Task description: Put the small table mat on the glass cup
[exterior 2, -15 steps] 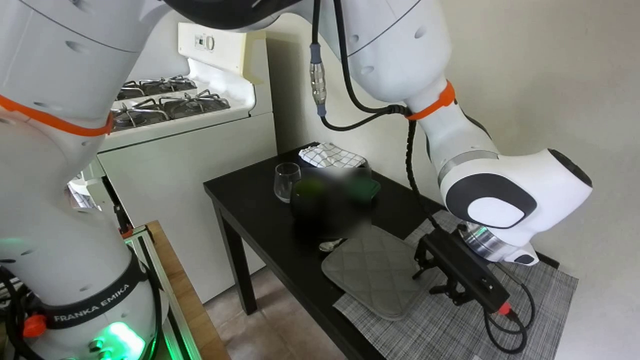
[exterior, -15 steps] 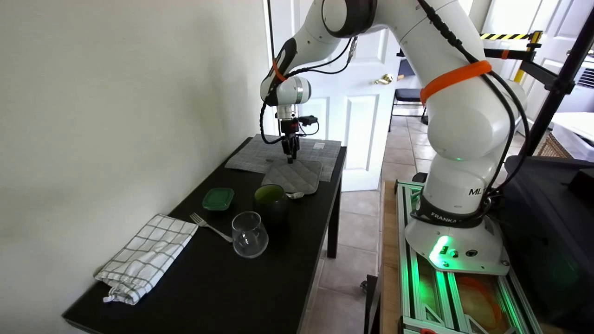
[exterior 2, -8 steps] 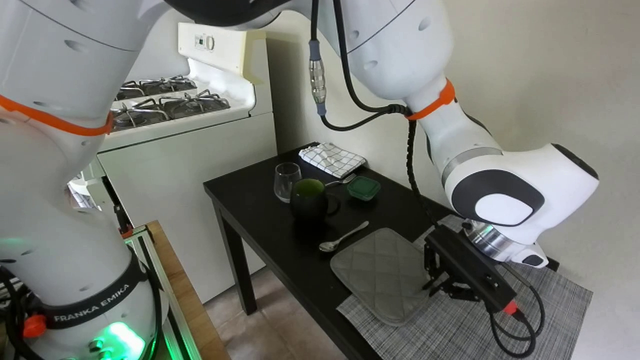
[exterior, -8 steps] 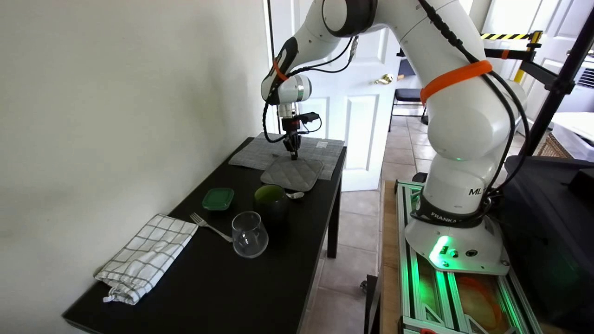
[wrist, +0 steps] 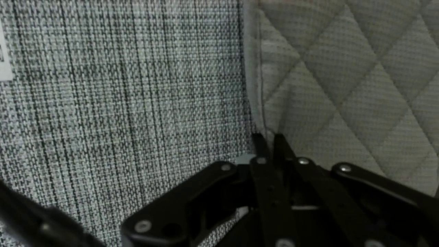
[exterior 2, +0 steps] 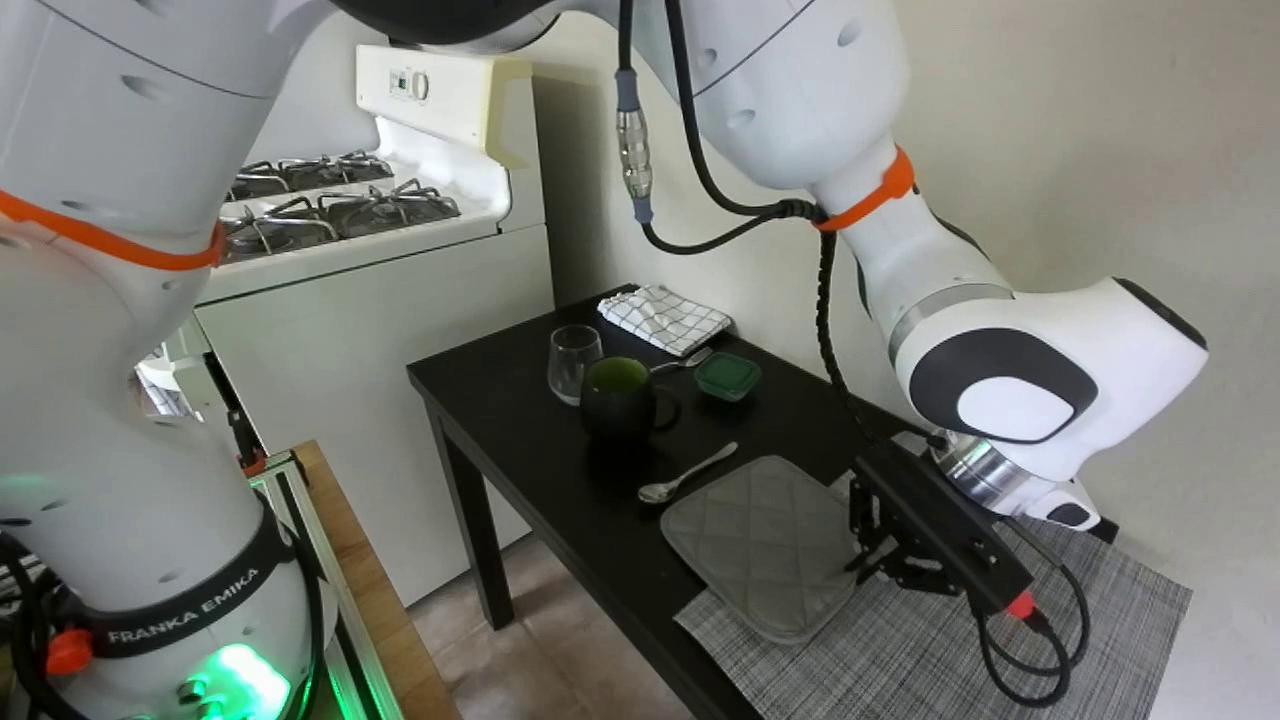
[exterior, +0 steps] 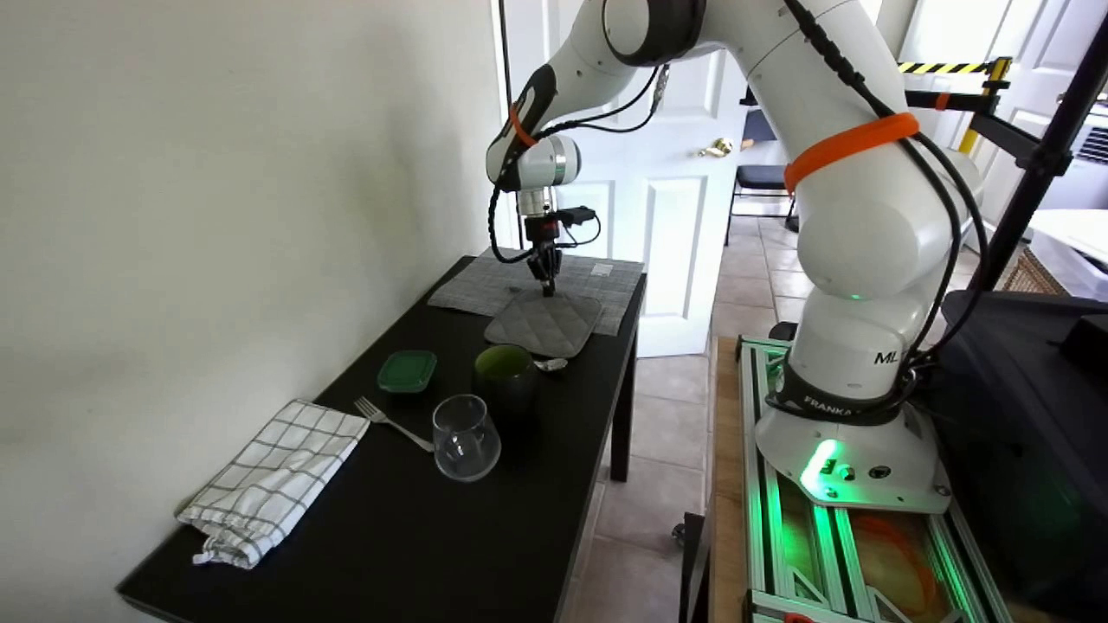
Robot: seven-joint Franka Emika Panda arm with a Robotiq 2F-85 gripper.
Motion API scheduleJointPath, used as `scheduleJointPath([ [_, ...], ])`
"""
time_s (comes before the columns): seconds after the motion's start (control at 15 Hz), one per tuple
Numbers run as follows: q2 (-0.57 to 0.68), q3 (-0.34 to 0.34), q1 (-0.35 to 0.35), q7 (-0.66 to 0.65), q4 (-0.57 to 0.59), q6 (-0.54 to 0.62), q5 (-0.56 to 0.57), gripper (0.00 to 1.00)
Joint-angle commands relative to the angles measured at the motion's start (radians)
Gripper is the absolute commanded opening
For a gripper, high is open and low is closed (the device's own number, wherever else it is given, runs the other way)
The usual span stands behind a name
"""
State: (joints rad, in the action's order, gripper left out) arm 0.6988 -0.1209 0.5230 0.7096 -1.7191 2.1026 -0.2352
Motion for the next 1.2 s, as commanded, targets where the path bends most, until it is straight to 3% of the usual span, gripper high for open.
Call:
scheduleJointPath([
  [0.0,-0.044,0.027,0.014,0.002,-0.003,-0.081,-0.03,0.02],
  [0.6,-0.195,0.007,-0.014,0.005,-0.024,-0.176,-0.025,0.02],
  [1.13,-0.276,-0.001,-0.003,0.035,0.023,-0.429,-0.115,0.02],
])
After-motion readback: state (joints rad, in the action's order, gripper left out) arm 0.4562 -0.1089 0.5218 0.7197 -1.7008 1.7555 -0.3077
